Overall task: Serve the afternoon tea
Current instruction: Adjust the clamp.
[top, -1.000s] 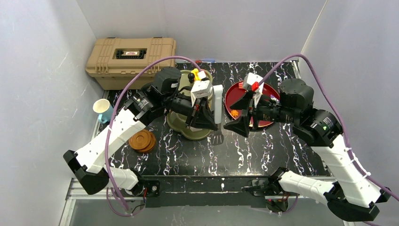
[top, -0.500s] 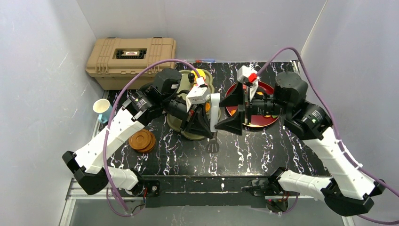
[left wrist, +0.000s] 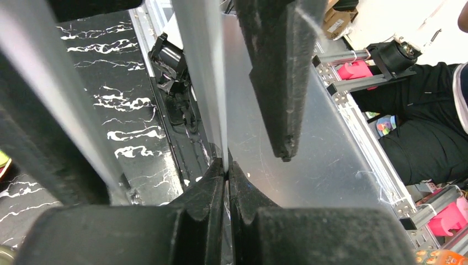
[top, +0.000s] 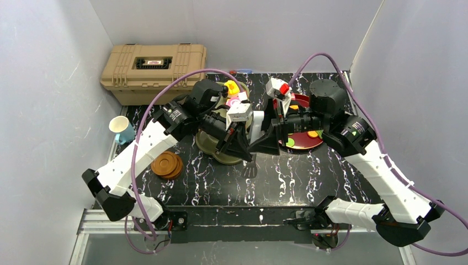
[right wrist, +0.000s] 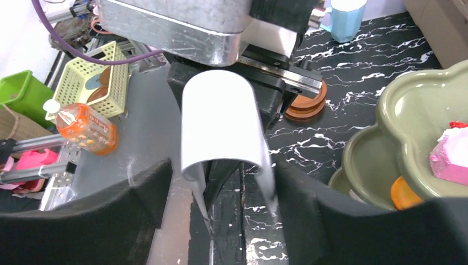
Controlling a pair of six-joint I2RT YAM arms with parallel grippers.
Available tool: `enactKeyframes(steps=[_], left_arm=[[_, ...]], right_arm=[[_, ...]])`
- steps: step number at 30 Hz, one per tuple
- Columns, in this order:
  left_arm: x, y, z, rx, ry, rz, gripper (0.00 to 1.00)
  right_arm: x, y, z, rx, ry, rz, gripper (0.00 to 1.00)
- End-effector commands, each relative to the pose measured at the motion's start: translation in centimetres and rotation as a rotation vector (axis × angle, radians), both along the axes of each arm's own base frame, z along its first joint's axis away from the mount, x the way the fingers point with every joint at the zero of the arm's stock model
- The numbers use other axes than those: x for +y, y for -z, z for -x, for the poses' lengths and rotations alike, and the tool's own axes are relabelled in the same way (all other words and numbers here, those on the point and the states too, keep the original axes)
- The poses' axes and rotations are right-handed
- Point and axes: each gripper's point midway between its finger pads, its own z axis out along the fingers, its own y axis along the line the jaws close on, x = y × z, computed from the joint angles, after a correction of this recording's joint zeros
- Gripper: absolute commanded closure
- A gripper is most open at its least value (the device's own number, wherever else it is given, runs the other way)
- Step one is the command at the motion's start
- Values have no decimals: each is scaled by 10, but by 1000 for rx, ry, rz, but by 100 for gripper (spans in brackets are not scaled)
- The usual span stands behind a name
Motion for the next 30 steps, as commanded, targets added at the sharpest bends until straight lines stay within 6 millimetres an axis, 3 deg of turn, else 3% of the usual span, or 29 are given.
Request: enactKeyframes(steps=[1, 6, 8, 10, 11, 13, 14, 21, 24, 30], left_arm=[[5, -19, 7, -12, 35, 43, 100], [6, -19, 8, -3, 37, 38, 100], [6, -19, 9, -4, 35, 37, 100], [6, -18, 6, -22, 16, 32, 100], [6, -17, 3, -41, -4, 27, 85], [6, -16, -8, -97, -73, 10, 45], [6, -14, -17, -136, -124, -3, 30], [19, -13, -85, -355, -583, 17, 5], [19, -15, -106, -438, -723, 74, 2], [-17, -20, -132, -575, -790, 155, 2]], right_arm=[[2, -11, 6, -26, -42, -37, 35], [-4, -2, -4, -49, 49, -33, 81], [-7, -1, -12, -67, 114, -33, 89], [-12, -1, -20, -83, 178, -33, 92], [-14, -1, -24, -92, 211, -29, 93], [-21, 2, -35, -110, 294, -9, 93], [-25, 2, -40, -116, 332, 1, 93], [-44, -9, -66, -149, 545, -36, 89], [-46, -15, -82, -136, 634, -84, 88], [-45, -32, -102, -77, 747, -224, 86]])
